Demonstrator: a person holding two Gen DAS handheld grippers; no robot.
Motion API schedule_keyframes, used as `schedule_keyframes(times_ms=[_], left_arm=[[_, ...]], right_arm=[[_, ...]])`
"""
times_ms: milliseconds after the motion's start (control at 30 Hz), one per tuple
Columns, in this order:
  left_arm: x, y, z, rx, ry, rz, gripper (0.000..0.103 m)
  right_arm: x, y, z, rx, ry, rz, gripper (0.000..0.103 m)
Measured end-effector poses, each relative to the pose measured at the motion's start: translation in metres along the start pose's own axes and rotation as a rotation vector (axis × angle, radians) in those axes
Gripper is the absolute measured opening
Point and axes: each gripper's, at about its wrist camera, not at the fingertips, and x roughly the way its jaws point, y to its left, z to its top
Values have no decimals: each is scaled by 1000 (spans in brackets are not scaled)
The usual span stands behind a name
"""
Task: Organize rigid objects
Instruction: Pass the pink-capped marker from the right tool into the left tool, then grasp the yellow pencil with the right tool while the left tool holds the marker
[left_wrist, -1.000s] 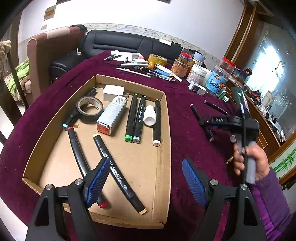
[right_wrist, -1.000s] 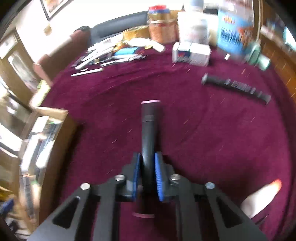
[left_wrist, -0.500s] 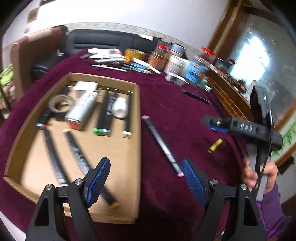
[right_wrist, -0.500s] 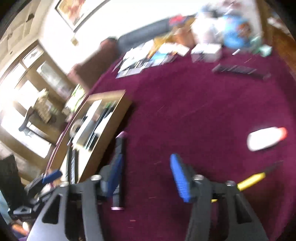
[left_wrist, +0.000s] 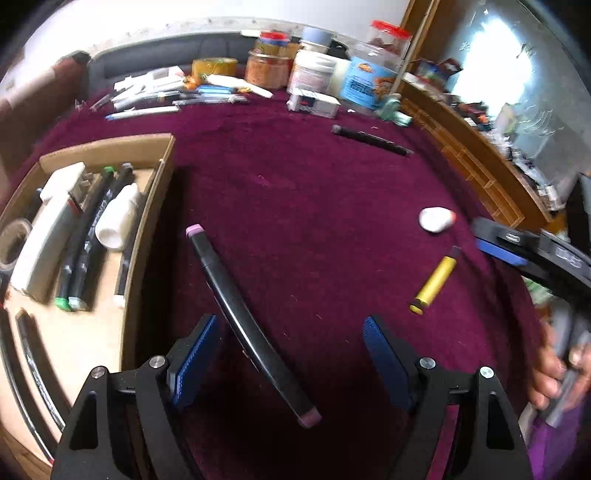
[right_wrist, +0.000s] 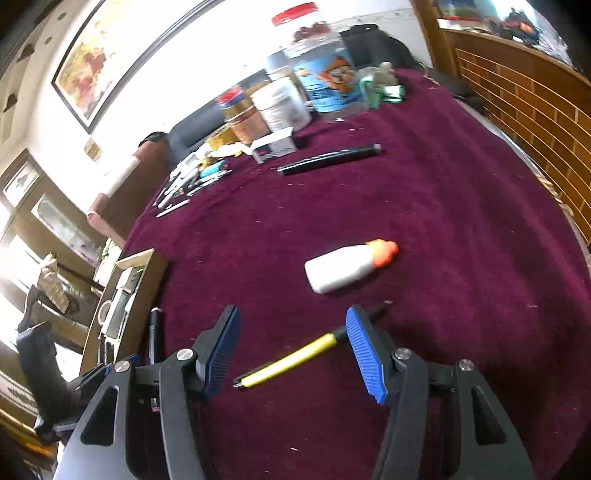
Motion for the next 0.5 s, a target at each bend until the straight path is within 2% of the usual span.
schedule_keyframes(times_ms=[33,67,100,333,500], left_arm=[[3,-1,1,4,3,-15,67],[6,-2,1,12,15,-38,37],[8,-2,0,18,27,-47,21],[-4,1,-7,26,3,-76,16],[-17,5,-7,16,-34,-94,16]], right_arm=[[-1,-2,0,4,-2,-2,59],[-2,-4,-1,8,-5,-3,59],[-2,-5,-1,8,-4,-4,59],[12,3,-11,1,44,4,59],[26,17,-23,-6,73,-50,59]])
